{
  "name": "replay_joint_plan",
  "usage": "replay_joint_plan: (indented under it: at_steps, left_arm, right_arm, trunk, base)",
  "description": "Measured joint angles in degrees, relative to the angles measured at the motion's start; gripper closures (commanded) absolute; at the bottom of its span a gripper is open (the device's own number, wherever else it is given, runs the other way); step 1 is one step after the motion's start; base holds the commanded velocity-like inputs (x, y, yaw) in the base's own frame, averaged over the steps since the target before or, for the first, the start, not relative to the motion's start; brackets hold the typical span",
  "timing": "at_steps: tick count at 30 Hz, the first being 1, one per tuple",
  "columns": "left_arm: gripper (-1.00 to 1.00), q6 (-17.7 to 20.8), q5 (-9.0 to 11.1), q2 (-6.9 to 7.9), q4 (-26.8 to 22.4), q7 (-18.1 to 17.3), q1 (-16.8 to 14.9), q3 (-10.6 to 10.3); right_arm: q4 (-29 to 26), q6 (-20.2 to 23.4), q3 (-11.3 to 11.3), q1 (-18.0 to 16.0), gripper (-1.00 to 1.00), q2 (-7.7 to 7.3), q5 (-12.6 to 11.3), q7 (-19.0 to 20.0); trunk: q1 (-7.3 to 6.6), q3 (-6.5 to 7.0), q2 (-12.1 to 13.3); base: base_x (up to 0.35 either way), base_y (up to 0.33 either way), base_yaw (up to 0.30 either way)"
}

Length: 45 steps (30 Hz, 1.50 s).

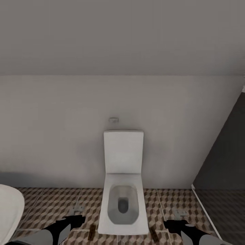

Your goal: Take the four mousetraps from the cabinet in the bathroom and place them on the bathroom floor. Make sure all four end up on the same floor surface, and ensure that at least two of them are either under or directly next to the same bathroom sink.

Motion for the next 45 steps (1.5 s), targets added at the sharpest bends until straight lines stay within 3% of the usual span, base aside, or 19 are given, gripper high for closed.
replay_joint_plan:
  at_steps: [45]
  left_arm:
    - [-1.00, 0.01, 0.15, -0.09, 0.00, 0.11, 0.00, 0.01]
  right_arm:
    - [-0.08, -0.01, 0.11, 0.02, -1.00, 0.00, 0.09, -0.09]
  trunk:
    - [0.00, 0.00, 0.00]
  base:
    - [-0.346, 0.000, 0.000]
